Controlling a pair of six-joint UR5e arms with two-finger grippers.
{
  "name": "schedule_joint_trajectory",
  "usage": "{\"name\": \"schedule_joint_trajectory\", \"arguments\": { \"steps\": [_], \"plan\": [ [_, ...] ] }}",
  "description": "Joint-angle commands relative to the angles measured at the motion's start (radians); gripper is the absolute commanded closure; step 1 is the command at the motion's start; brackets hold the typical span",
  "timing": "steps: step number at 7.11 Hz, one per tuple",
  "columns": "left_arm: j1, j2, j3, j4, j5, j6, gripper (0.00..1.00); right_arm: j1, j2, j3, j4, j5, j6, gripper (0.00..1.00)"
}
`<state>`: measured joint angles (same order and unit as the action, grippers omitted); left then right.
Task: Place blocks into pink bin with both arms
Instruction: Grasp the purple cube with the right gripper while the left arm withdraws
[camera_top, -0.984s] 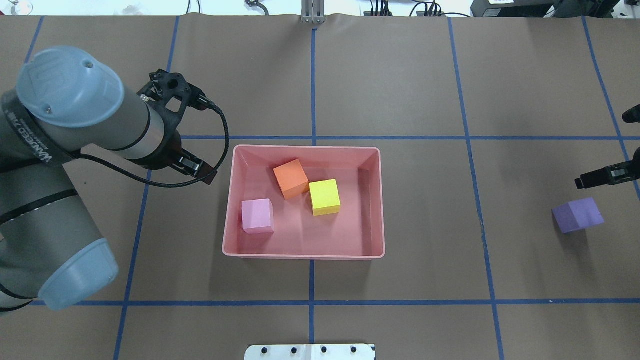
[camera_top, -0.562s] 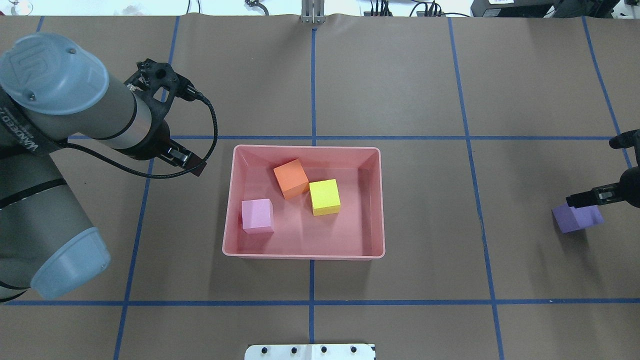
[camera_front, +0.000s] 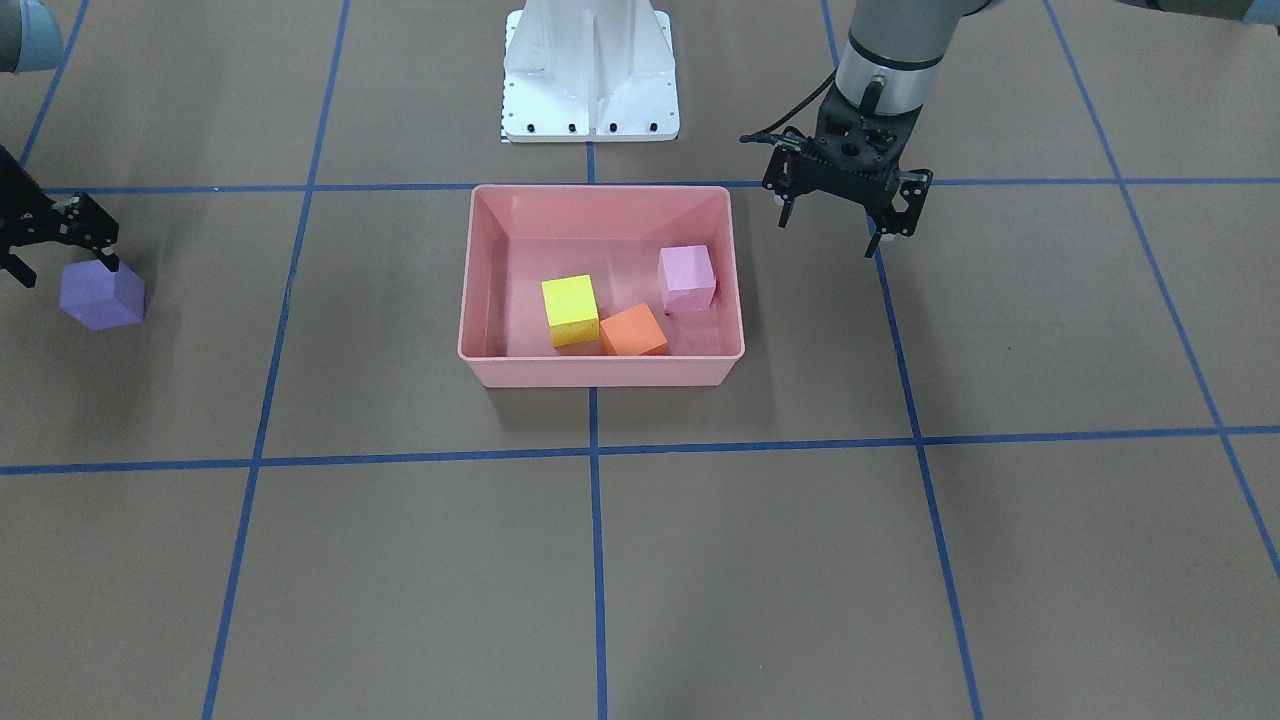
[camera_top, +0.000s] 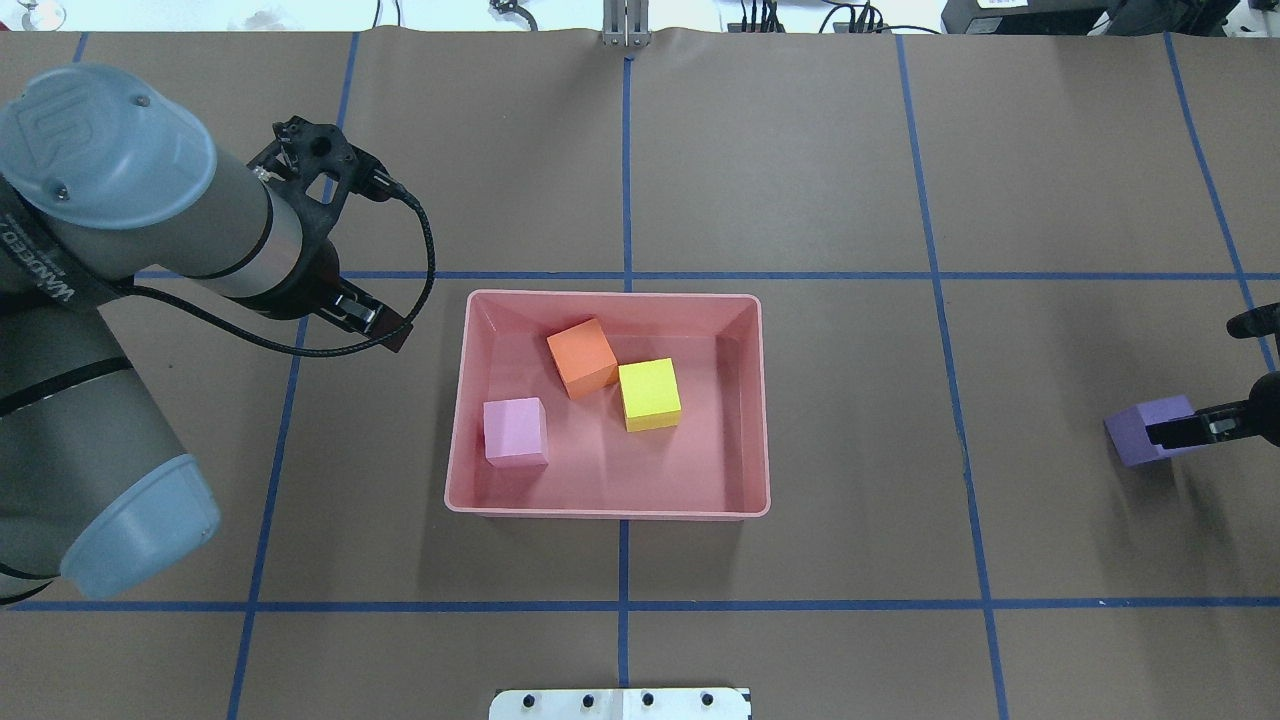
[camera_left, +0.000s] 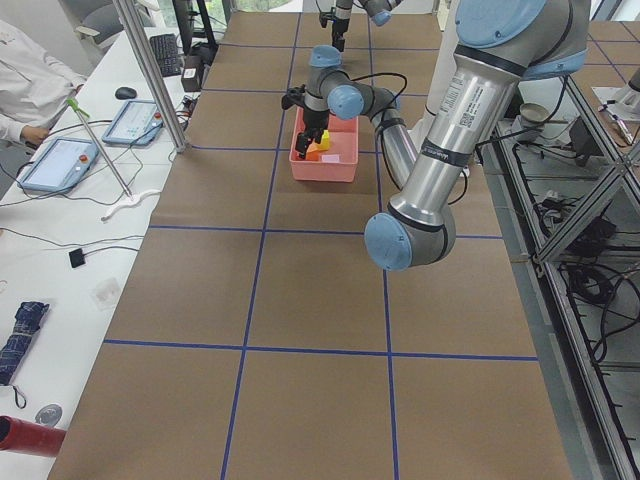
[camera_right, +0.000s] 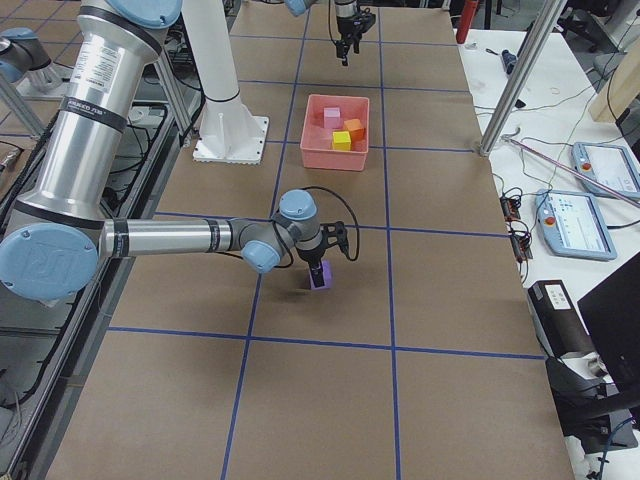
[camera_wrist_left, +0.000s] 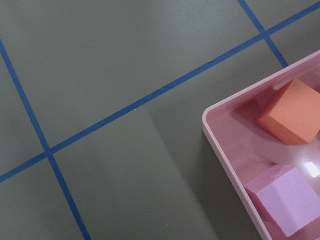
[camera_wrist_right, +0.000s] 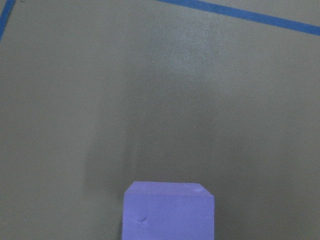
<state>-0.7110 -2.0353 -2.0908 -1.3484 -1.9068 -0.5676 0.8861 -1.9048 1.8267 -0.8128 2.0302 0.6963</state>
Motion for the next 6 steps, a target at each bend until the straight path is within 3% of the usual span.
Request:
{"name": "schedule_joint_trajectory", "arguments": {
  "steps": [1,5,6],
  "plan": [
    [0.001,0.003,0.0,0.0,0.0,0.0,0.0,-0.039,0.007,-0.009,0.01,-0.014,0.049,0.0],
    [0.001,0.004,0.0,0.0,0.0,0.0,0.0,-0.107,0.027,-0.122,0.132,-0.074,0.06,0.0],
    [0.001,0.004,0.0,0.0,0.0,0.0,0.0,-0.108,0.058,-0.119,0.132,-0.077,0.072,0.13]
  ]
}}
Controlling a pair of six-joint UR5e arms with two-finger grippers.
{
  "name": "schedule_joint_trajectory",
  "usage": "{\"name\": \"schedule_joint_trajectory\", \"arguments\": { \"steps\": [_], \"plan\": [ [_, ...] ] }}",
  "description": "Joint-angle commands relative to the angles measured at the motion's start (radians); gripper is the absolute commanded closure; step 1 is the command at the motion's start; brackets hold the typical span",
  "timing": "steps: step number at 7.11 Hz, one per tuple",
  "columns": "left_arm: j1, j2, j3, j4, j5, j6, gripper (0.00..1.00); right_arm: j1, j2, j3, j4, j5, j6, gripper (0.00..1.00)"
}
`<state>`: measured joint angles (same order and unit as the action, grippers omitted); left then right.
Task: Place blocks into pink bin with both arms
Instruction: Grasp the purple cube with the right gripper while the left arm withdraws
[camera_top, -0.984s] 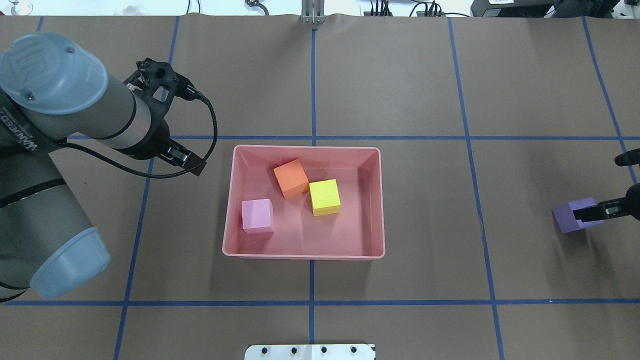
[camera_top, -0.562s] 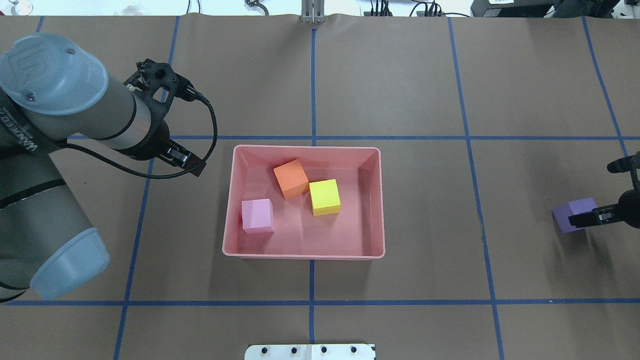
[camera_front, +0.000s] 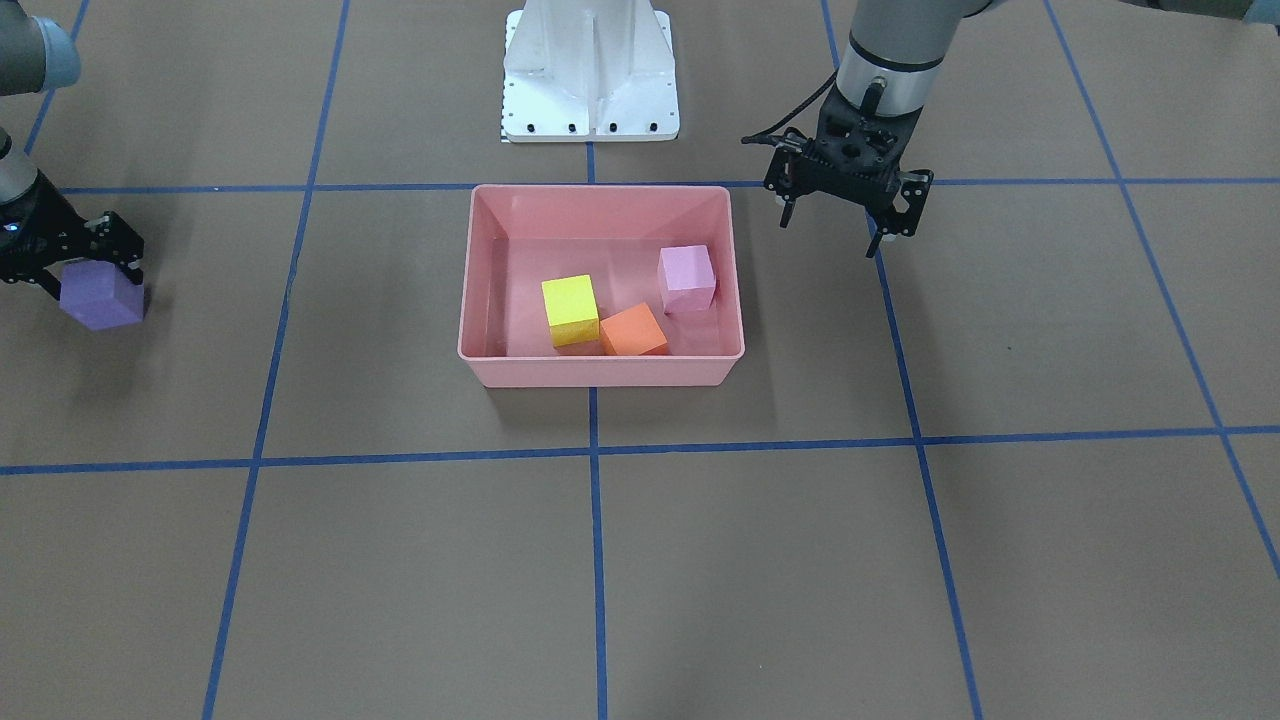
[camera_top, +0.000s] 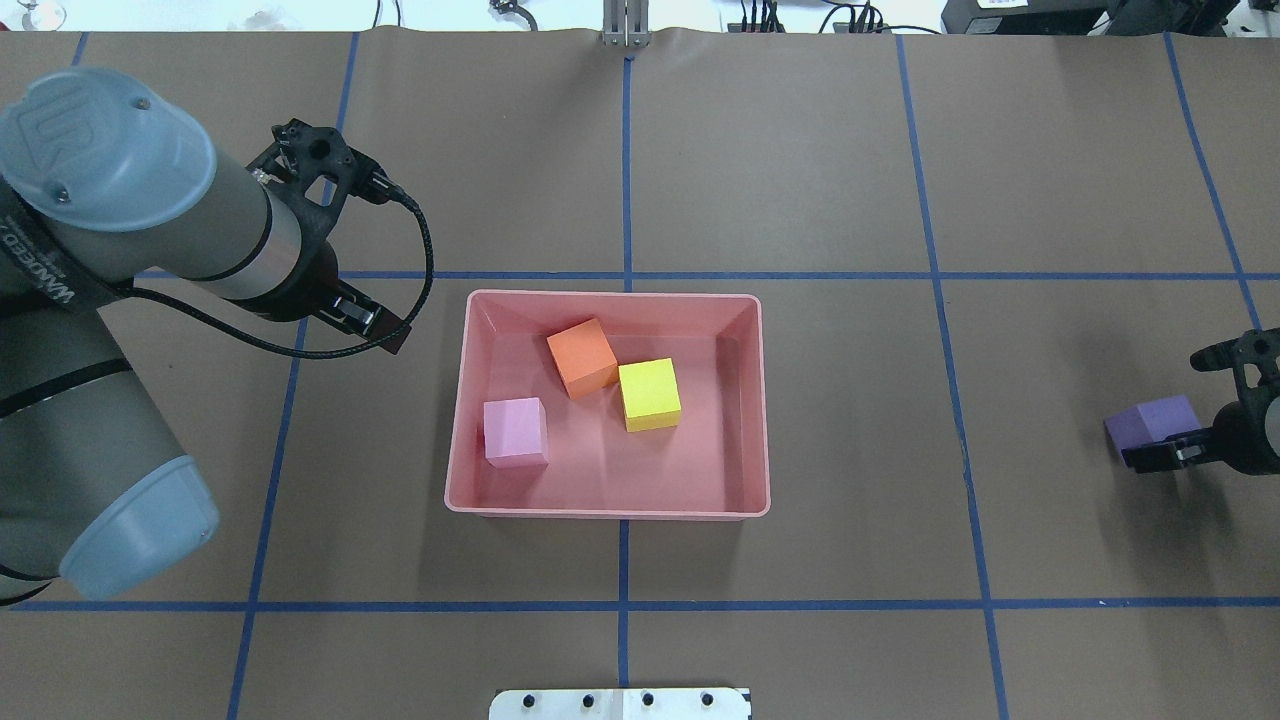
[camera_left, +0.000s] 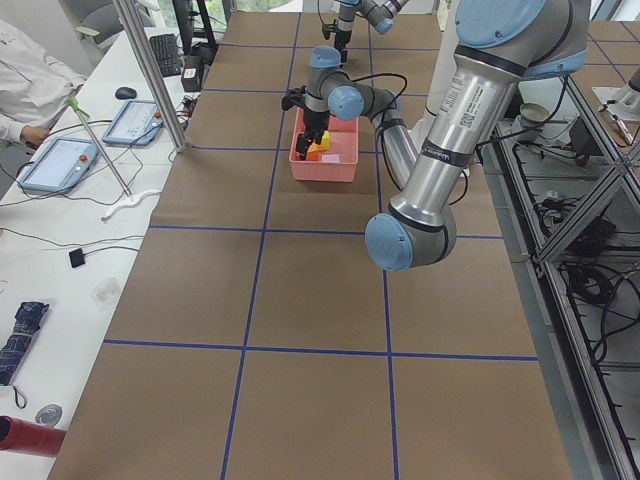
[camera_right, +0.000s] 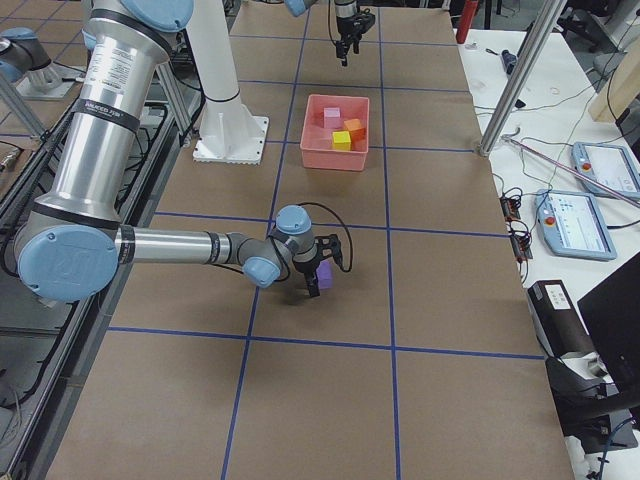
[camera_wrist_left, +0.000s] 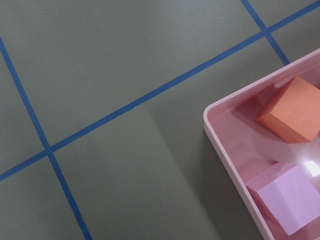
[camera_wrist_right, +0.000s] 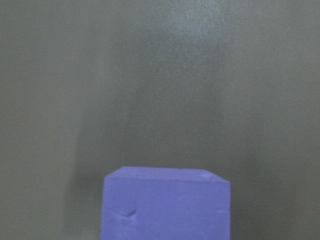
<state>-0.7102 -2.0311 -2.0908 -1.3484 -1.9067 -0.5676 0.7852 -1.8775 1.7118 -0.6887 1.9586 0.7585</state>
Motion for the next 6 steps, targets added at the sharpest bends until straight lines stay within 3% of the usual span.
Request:
{"name": "schedule_joint_trajectory", "arguments": {
  "steps": [1,3,5,6],
  "plan": [
    [0.0,0.0,-0.002,0.0,0.0,0.0,0.0,-0.007,0.037,0.006,0.008,-0.004,0.013,0.94],
    [-0.015,0.023,-0.009,-0.003,-0.003,0.03,0.0,-0.001,0.041,0.102,-0.005,0.009,0.016,1.0],
    [-0.249,0.131,-0.003,-0.002,-0.224,0.354,0.0,0.003,0.072,0.156,-0.041,0.019,0.03,1.0],
    [-0.379,0.214,0.008,-0.002,-0.26,0.518,0.0,0.006,0.142,0.237,-0.196,0.022,0.085,1.0]
  ]
}}
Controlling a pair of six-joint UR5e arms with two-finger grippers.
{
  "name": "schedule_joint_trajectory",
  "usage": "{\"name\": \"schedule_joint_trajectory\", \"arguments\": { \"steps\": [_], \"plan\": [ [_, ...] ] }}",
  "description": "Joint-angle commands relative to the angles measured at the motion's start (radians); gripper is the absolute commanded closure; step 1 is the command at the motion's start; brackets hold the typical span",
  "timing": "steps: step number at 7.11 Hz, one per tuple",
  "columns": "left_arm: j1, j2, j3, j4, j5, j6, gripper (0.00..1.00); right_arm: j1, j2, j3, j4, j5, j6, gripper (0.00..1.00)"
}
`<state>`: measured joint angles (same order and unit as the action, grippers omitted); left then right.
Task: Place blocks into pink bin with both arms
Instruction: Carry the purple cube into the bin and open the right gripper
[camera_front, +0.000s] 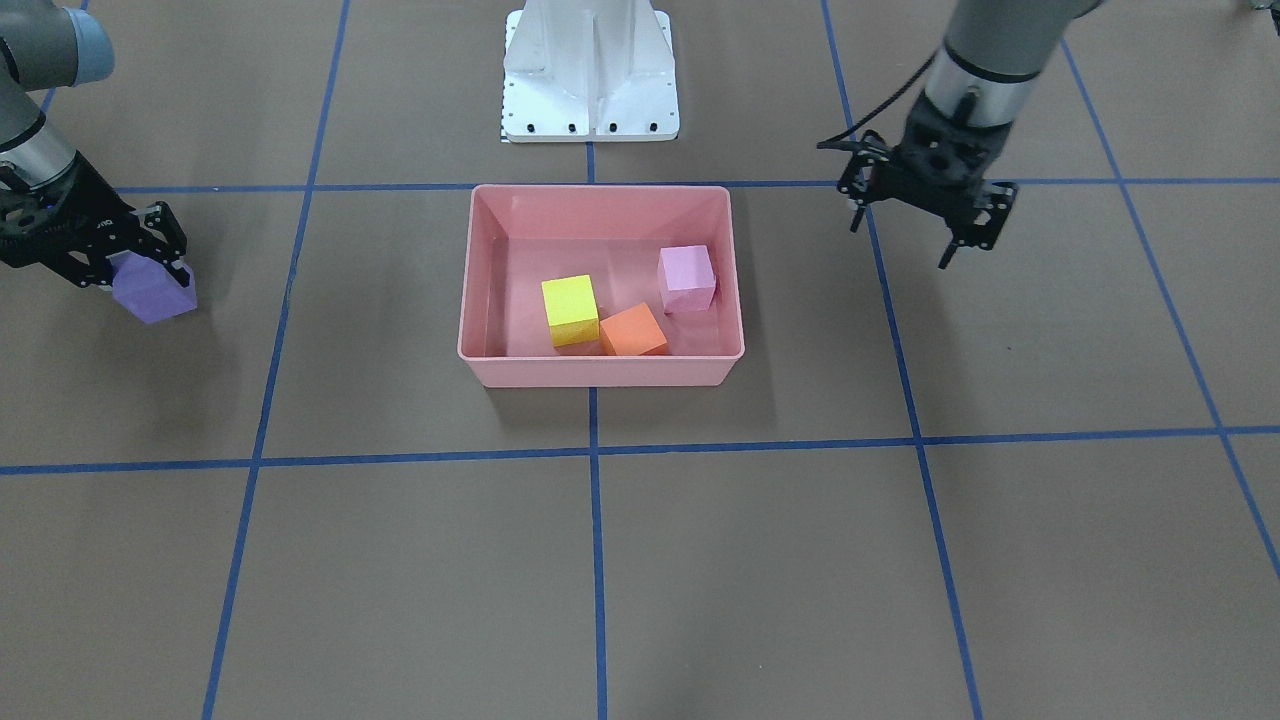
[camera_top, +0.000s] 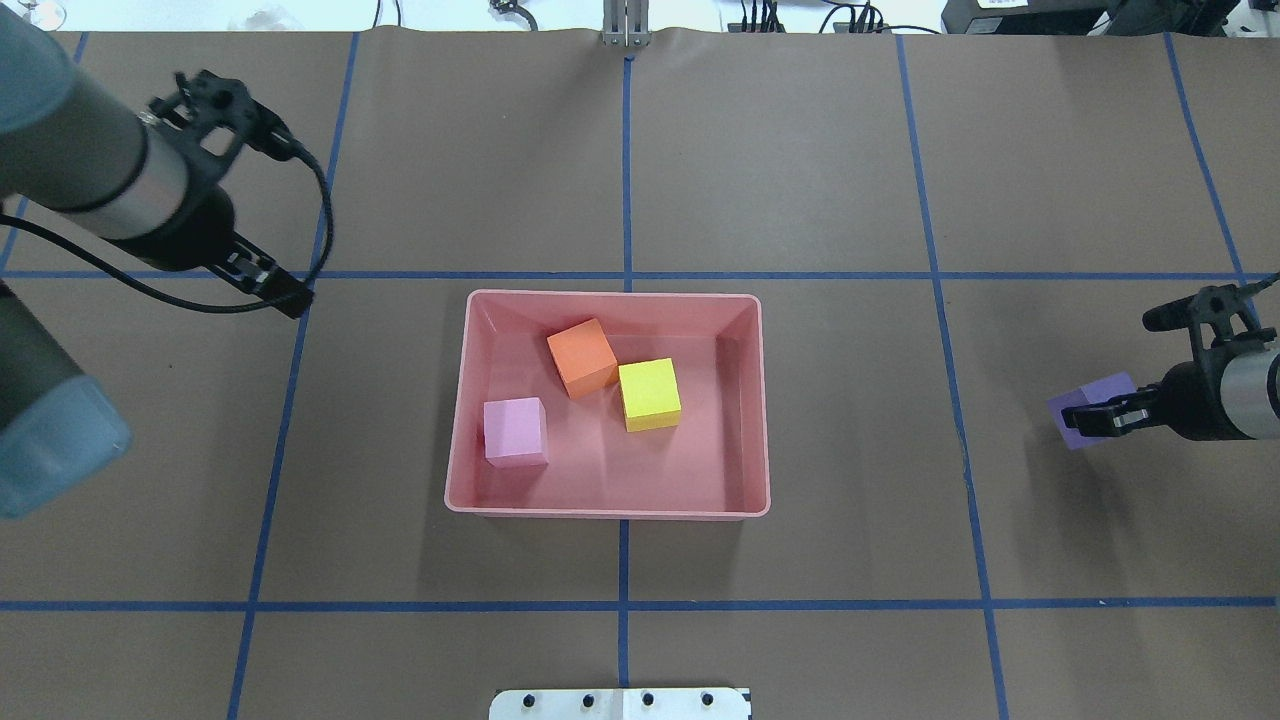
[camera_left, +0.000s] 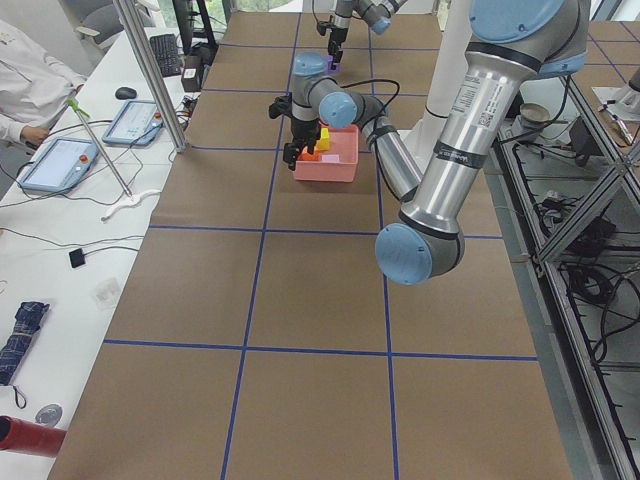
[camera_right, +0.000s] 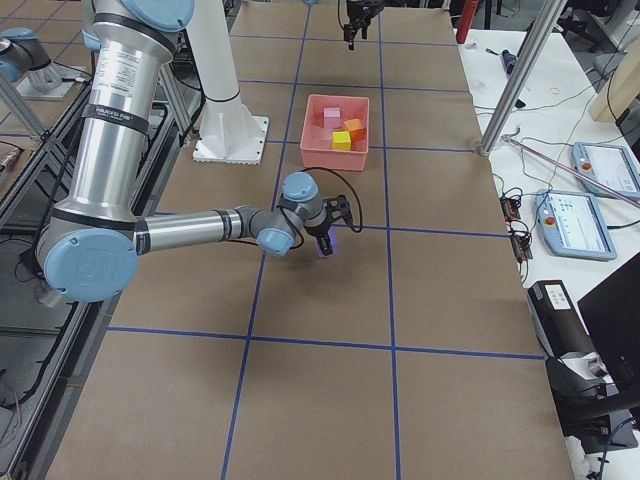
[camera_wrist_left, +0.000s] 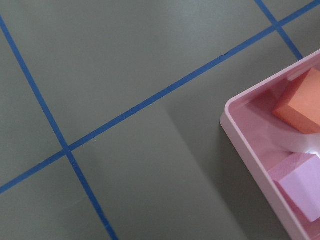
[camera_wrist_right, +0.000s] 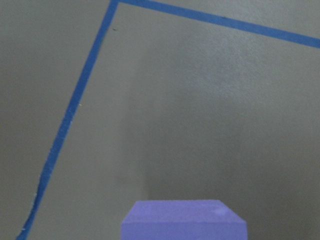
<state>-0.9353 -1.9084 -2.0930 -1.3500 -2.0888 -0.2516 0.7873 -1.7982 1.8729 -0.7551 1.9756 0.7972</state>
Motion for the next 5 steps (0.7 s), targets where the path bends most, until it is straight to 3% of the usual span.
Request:
{"name": "schedule_joint_trajectory", "arguments": {
  "steps": [1,3,4,5],
  "plan": [
    [-0.271,0.151,0.028,-0.003,-0.08,0.289,0.0,0.004,0.192,0.136,-0.321,0.005,0.135,1.0],
    [-0.474,0.277,0.111,-0.011,-0.071,0.461,0.0,0.0,0.552,0.15,-0.729,0.0,0.262,1.0],
    [-0.605,0.284,0.23,-0.065,-0.082,0.471,0.0,-0.026,0.689,0.15,-0.888,-0.007,0.307,1.0],
    [-0.646,0.319,0.316,-0.181,-0.144,0.51,0.0,-0.063,0.774,0.147,-0.953,-0.032,0.377,1.0]
  ]
}}
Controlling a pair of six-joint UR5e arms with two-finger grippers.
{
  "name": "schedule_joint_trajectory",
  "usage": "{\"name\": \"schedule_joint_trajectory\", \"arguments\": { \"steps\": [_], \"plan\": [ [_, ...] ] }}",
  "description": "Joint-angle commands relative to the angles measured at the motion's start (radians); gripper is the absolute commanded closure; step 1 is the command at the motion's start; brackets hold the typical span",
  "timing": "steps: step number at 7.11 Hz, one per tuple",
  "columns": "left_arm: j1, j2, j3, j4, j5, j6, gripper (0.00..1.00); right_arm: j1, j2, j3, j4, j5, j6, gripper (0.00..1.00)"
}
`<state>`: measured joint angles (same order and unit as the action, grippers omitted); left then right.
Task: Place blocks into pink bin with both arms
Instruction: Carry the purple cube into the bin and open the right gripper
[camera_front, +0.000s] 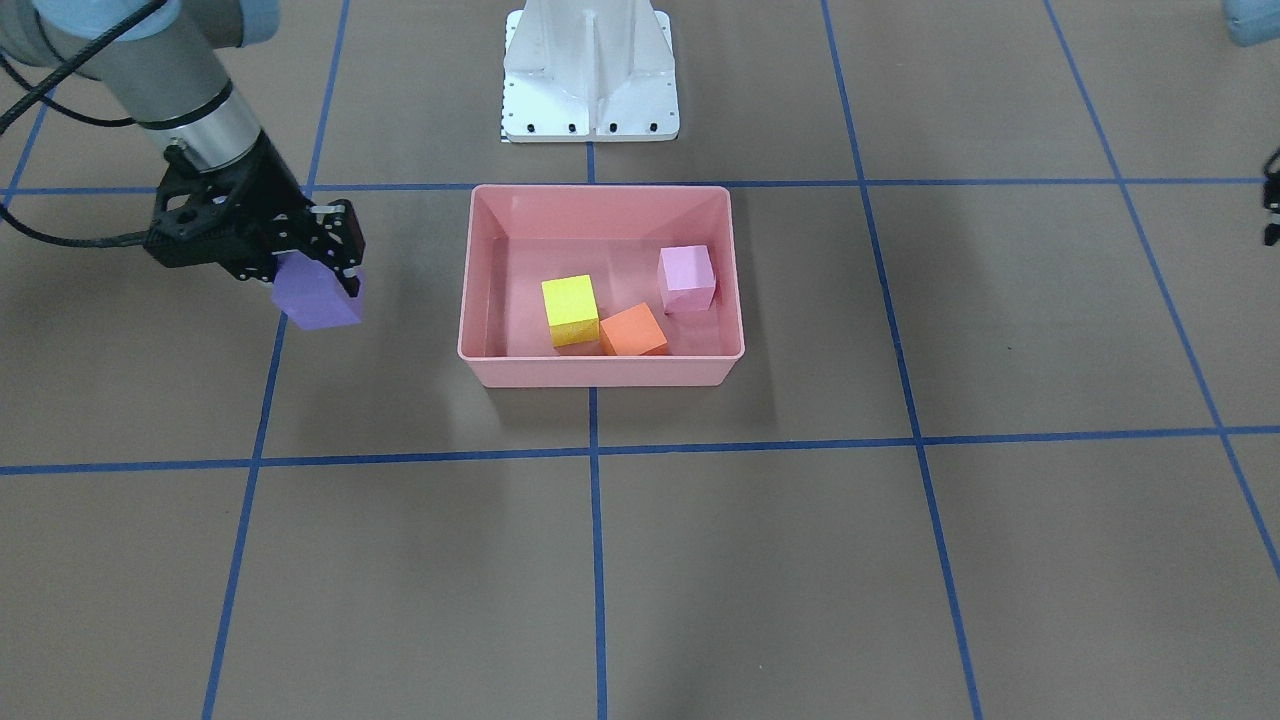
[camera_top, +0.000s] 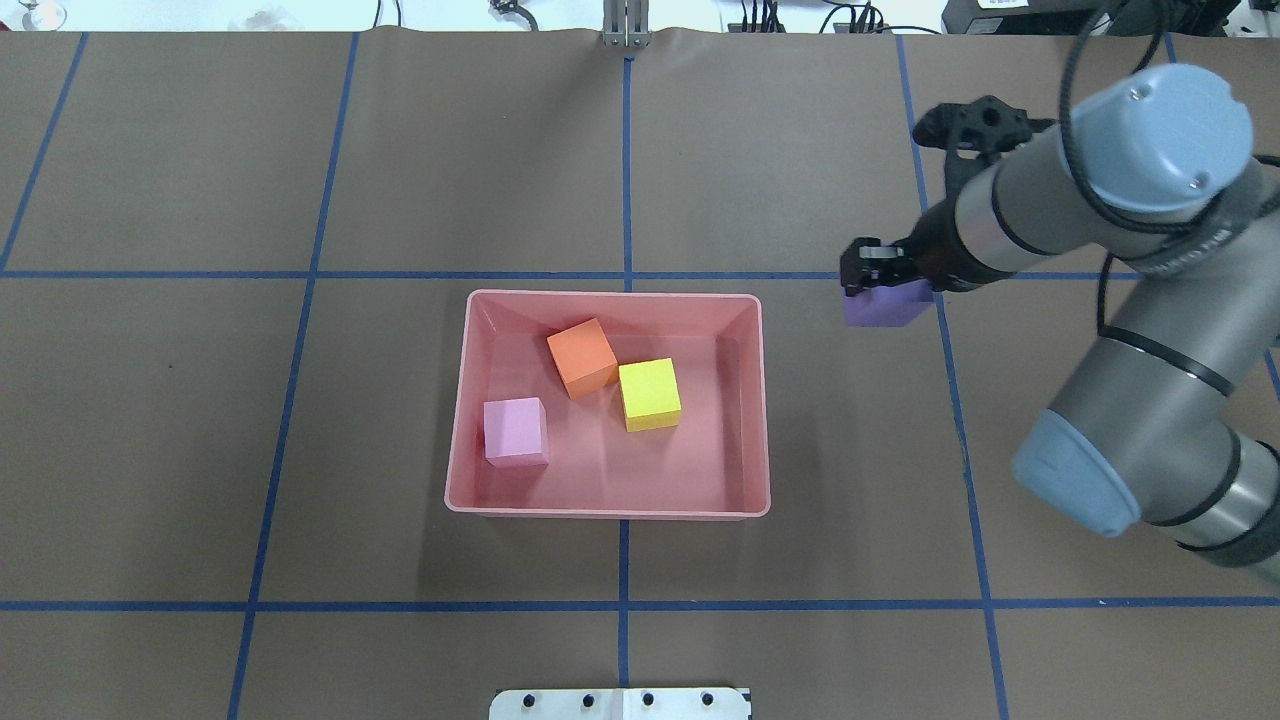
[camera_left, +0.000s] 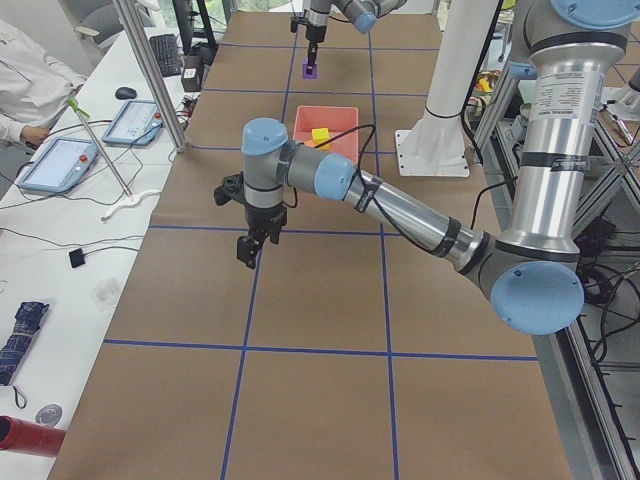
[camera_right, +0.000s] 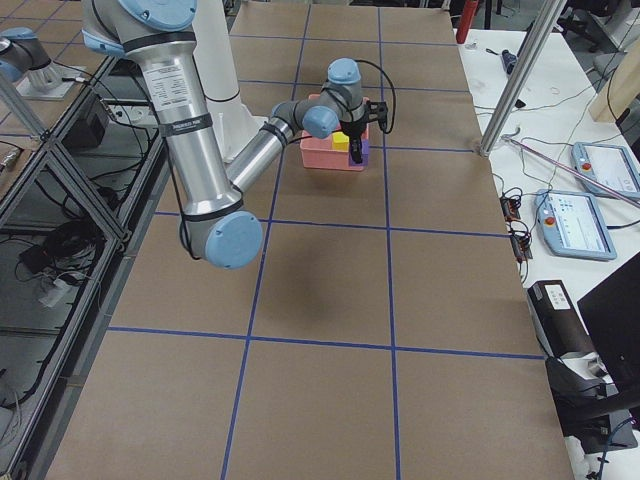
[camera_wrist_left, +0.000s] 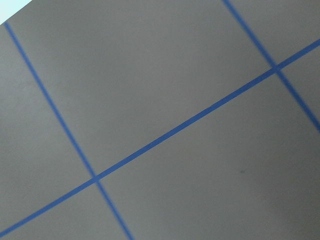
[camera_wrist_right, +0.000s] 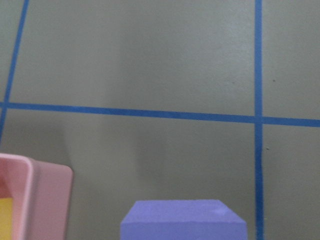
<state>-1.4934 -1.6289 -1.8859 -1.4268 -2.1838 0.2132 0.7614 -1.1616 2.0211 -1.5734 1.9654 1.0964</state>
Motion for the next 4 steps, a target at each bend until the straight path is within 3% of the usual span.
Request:
{"name": "schedule_joint_trajectory", "arguments": {
  "steps": [1,3,4],
  "plan": [
    [-0.152,0.055,0.21,-0.188,-0.098,0.142,0.0,-0.107,0.202,-0.008,-0.176,-0.081,0.176,1.0],
    [-0.168,0.061,0.234,-0.187,-0.158,0.147,0.0,-0.305,0.261,-0.012,-0.24,-0.279,0.369,1.0],
    [-0.168,0.063,0.234,-0.187,-0.159,0.147,0.0,-0.382,0.261,-0.022,-0.24,-0.368,0.408,0.57]
  ]
}}
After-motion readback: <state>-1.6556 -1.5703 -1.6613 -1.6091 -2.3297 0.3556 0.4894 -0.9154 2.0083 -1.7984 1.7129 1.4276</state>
